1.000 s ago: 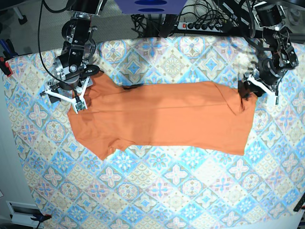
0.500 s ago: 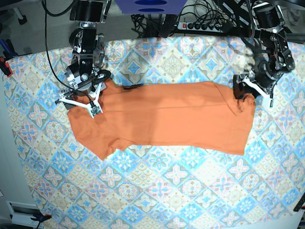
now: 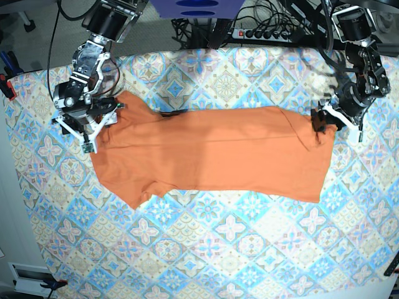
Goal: Fold the T-shirt properly
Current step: 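Lower both grippers and grasp the shirt's collar-side edge corners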
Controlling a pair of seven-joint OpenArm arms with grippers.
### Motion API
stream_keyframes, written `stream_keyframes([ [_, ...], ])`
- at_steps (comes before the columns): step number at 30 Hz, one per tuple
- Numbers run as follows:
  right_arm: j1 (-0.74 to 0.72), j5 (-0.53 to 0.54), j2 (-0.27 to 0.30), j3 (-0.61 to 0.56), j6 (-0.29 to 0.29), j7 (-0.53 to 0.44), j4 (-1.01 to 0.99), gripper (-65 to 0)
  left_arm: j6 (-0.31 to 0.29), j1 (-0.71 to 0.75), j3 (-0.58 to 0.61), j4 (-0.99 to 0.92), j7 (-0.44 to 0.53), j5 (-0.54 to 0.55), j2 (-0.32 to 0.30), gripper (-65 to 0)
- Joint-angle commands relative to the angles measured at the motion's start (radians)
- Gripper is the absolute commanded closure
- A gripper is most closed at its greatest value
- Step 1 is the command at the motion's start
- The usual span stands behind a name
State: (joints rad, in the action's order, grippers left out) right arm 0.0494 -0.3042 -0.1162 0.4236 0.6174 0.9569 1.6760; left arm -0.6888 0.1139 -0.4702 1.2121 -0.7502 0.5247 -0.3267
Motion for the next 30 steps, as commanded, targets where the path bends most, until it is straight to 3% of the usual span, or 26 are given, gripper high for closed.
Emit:
stream_keyframes([
  [1,-0.033,0.035,0.002,0.011,0.020,-0.002,0.011,-41.3,-0.009,-0.009,-0.003,0.012,0.018,0.012,-0.018,-36.7],
  [6,-0.110,0.102,0.003,0.130,0.055,0.061,-0.066,-41.3,-0.009,-0.010,-0.003,0.012,0.018,0.012,-0.022,-36.7],
  [9,-0.125,0.110,0.008,0.140,0.081,0.066,-0.118,-41.3,-0.009,-0.012,-0.003,0.012,0.018,0.012,-0.022,-36.7],
  [18,-0.181,0.176,0.020,0.209,0.081,0.058,-0.305,-41.3,-0.009,-0.012,-0.003,0.012,0.018,0.012,-0.024,-36.7],
  [25,-0.193,0.302,0.082,0.205,0.081,0.055,-0.396,-41.3,-0.009,-0.012,-0.003,0.012,0.018,0.012,-0.024,-36.7],
  [30,-0.194,0.310,0.088,0.203,0.081,0.055,-0.420,-40.9,-0.009,-0.013,0.051,0.012,0.022,0.012,-0.024,-36.1],
])
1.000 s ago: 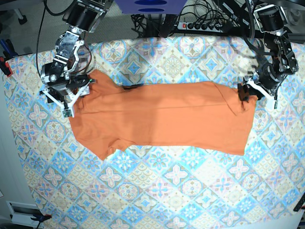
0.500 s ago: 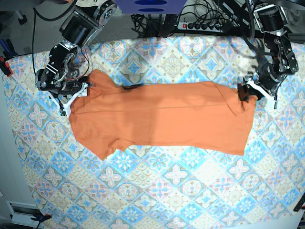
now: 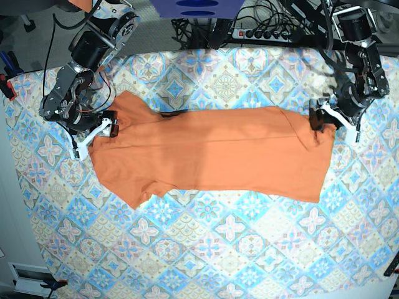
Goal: Fold the T-shirt properly
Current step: 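Lower both grippers and grasp the shirt's collar-side edge corners, then drag the shirt with both grippers toward the robot base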
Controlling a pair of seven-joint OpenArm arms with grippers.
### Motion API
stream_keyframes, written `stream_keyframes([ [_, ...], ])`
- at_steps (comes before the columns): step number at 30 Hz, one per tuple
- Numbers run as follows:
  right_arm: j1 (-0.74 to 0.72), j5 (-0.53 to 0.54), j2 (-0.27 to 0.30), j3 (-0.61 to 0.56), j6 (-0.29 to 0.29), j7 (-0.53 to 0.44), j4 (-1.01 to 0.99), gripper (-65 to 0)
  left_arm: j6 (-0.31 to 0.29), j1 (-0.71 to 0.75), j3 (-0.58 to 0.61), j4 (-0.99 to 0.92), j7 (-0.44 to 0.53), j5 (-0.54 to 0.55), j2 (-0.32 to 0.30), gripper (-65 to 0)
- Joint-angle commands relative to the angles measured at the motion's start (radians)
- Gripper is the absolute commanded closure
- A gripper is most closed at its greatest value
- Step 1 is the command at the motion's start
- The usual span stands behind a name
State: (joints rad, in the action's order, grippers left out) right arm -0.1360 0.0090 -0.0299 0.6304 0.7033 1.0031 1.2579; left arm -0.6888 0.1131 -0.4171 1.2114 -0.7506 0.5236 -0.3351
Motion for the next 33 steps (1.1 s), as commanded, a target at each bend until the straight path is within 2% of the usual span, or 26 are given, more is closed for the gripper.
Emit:
stream_keyframes([
  [1,-0.009,-0.004,0.002,-0.004,-0.005,0.009,-0.002,-40.9,-0.009,-0.013,0.007,0.012,0.026,0.013,-0.015,-36.1],
  [4,-0.009,-0.004,0.002,-0.004,-0.005,0.009,-0.002,-40.9,-0.009,-0.034,0.047,0.006,0.026,0.013,-0.015,-35.5],
  [9,-0.004,-0.005,0.002,-0.079,-0.005,0.010,-0.002,-40.8,-0.009,-0.086,0.116,-0.071,0.019,0.013,-0.022,-27.5],
  [12,-0.003,-0.005,0.002,-0.114,-0.005,0.012,-0.002,-39.4,-0.009,-0.094,0.136,-0.107,0.024,0.013,-0.035,-25.3],
  [16,-0.001,-0.005,0.002,-0.122,-0.005,0.015,-0.002,-25.6,-0.009,-0.094,0.136,-0.133,0.027,0.013,-0.038,-23.9],
  [20,-0.001,-0.007,0.002,-0.125,-0.005,0.036,-0.002,-11.1,-0.009,-0.095,0.139,-0.158,0.027,-0.027,-0.048,-15.6],
  [23,0.002,-0.007,0.002,-0.152,-0.047,0.040,-0.002,-1.5,-0.009,-0.095,0.139,-0.158,0.027,-0.090,-0.031,-10.9],
  [27,0.042,-0.007,0.002,-0.182,-0.087,0.049,0.012,-0.1,-0.009,-0.086,0.139,-0.158,0.027,-0.138,-0.017,-6.7],
  [33,0.106,-0.008,0.023,-0.185,-0.087,0.049,0.023,0.0,-0.009,-0.008,0.139,-0.150,0.030,-0.136,-0.017,-6.6],
])
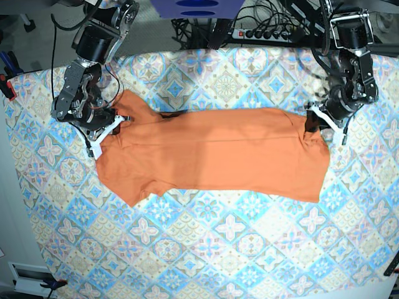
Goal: Fold the T-shirt properly
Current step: 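Drag the shirt with both grippers toward the robot base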
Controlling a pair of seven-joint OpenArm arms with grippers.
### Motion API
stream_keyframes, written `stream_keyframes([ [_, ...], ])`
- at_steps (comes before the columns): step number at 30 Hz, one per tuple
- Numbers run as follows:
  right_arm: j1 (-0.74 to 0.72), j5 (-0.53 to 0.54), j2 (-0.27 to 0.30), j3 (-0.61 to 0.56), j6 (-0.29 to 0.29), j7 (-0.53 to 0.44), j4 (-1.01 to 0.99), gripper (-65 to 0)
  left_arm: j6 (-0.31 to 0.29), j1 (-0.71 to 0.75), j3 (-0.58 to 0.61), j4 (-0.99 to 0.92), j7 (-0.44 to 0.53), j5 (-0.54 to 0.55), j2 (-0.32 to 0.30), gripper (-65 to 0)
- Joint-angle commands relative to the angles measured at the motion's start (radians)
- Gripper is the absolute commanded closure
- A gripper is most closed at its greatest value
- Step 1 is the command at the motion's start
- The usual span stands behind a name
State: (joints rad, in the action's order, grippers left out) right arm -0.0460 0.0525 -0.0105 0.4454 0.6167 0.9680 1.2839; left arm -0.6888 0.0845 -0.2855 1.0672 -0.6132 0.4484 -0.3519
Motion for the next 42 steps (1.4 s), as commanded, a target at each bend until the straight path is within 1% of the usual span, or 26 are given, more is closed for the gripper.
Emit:
stream_keyframes([
  [1,0.030,-0.052,0.007,0.000,-0.001,0.084,0.007,0.0,-0.009,0.033,0.006,-0.006,-0.096,-0.059,0.000,-6.6],
  [4,0.080,-0.052,0.013,0.006,-0.002,0.088,0.064,0.0,-0.009,0.074,0.006,0.005,-0.035,-0.059,0.000,-6.5],
  [7,0.116,-0.056,0.034,0.006,-0.002,0.131,0.125,0.0,-0.009,0.122,0.004,0.063,-0.027,-0.046,0.000,-6.5],
  [9,0.130,-0.079,0.039,0.006,-0.002,0.161,0.171,0.0,-0.009,0.162,0.002,0.115,-0.026,-0.004,0.000,-6.5],
  [13,0.157,-0.185,0.036,0.003,-0.002,0.230,0.280,0.0,-0.009,0.251,0.002,0.215,-0.027,0.076,-0.005,-6.5],
  [17,0.159,-0.297,0.036,0.003,-0.002,0.286,0.325,0.0,-0.009,0.320,0.001,0.267,-0.024,0.088,-0.005,-6.5],
  [19,0.159,-0.336,0.036,0.000,-0.002,0.292,0.330,0.0,-0.009,0.346,-0.001,0.272,-0.020,0.088,-0.005,-6.5],
  [21,0.159,-0.339,0.037,0.000,-0.001,0.292,0.328,0.0,-0.009,0.360,-0.010,0.272,-0.020,0.088,-0.005,-6.5],
  [26,0.159,-0.339,0.037,-0.001,-0.001,0.289,0.320,0.0,-0.009,0.407,-0.080,0.299,-0.020,0.088,-0.002,-6.5],
  [32,0.156,-0.339,0.037,-0.007,-0.001,0.294,0.319,-0.3,-0.009,0.410,-0.091,0.316,-0.027,0.083,-0.002,-7.0],
  [35,0.156,-0.340,0.039,-0.050,-0.001,0.294,0.320,-0.9,-0.009,0.409,-0.091,0.316,-0.029,0.085,-0.002,-7.3],
  [36,0.156,-0.340,0.039,-0.059,-0.001,0.294,0.322,-2.0,-0.009,0.407,-0.091,0.316,-0.029,0.082,-0.002,-8.3],
  [38,0.157,-0.340,0.039,-0.070,-0.001,0.288,0.328,-5.5,-0.009,0.384,-0.091,0.316,-0.029,0.080,-0.002,-13.7],
  [41,0.157,-0.340,0.039,-0.073,-0.001,0.288,0.328,-12.5,-0.009,0.358,-0.093,0.313,-0.070,0.080,-0.003,-26.5],
  [42,0.156,-0.340,0.039,-0.075,-0.001,0.288,0.330,-14.5,-0.009,0.350,-0.094,0.313,-0.090,0.082,-0.003,-29.3],
])
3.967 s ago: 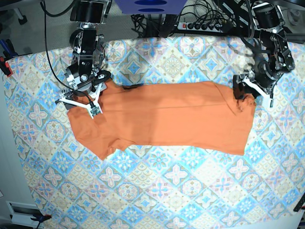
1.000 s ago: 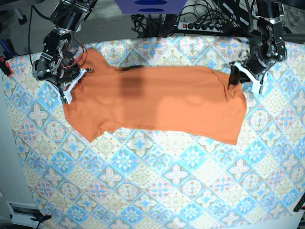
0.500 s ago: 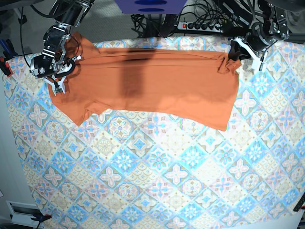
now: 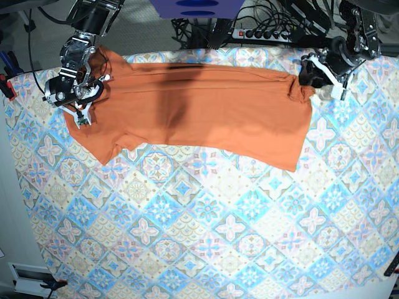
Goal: Fold the T-shirt properly
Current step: 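Drag the shirt with both grippers toward the robot base, then release the shirt and move both grippers to the shirt's side edges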
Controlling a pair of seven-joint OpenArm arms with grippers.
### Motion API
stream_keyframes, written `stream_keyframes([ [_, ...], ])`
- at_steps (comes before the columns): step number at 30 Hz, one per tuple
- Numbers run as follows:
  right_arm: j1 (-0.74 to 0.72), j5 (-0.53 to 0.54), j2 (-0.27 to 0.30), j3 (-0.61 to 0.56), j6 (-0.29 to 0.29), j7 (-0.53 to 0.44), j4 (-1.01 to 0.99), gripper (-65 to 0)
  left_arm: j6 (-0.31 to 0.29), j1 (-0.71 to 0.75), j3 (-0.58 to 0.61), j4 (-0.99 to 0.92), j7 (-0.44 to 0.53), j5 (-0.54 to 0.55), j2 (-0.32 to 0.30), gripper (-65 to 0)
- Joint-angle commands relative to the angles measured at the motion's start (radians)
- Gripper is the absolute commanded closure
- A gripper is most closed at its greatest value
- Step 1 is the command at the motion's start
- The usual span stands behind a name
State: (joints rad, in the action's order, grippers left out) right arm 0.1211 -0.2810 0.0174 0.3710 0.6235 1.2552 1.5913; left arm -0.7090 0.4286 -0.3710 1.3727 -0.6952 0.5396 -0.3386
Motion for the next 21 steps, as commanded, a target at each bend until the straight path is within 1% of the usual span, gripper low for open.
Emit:
stream_keyframes([
  [1,-0.011,-0.007,0.011,0.000,-0.007,0.001,0.024,-16.3,0.011,0.000,-0.021,0.009,-0.024,-0.009,-0.017,-31.6],
  [3,-0.013,-0.007,0.011,-0.004,-0.007,0.001,0.024,-19.8,0.011,-0.009,-0.039,0.010,-0.051,-0.011,-0.017,-34.1],
  [6,-0.013,-0.008,0.011,-0.004,-0.007,0.001,0.024,-24.6,0.011,-0.014,-0.039,0.014,-0.065,-0.011,-0.020,-34.5],
  [9,-0.011,-0.008,0.011,0.004,-0.007,-0.001,0.039,-27.2,0.011,-0.010,-0.039,0.015,-0.065,-0.011,-0.021,-34.7],
  [11,-0.011,-0.008,0.009,0.006,-0.007,-0.001,0.082,-28.3,0.011,-0.007,-0.041,0.015,-0.065,-0.006,-0.047,-34.7],
  [14,-0.011,-0.008,0.009,0.006,-0.007,-0.001,0.156,-28.6,0.011,-0.006,-0.049,0.015,-0.057,-0.003,-0.063,-34.2],
  [18,-0.018,-0.008,0.009,0.006,-0.007,-0.001,0.231,-28.5,0.011,-0.014,-0.178,0.015,-0.057,-0.003,-0.058,-34.2],
  [21,-0.050,-0.008,0.008,0.006,-0.007,0.002,0.234,-28.5,0.011,-0.032,-0.196,0.049,-0.062,-0.009,-0.063,-34.6],
])
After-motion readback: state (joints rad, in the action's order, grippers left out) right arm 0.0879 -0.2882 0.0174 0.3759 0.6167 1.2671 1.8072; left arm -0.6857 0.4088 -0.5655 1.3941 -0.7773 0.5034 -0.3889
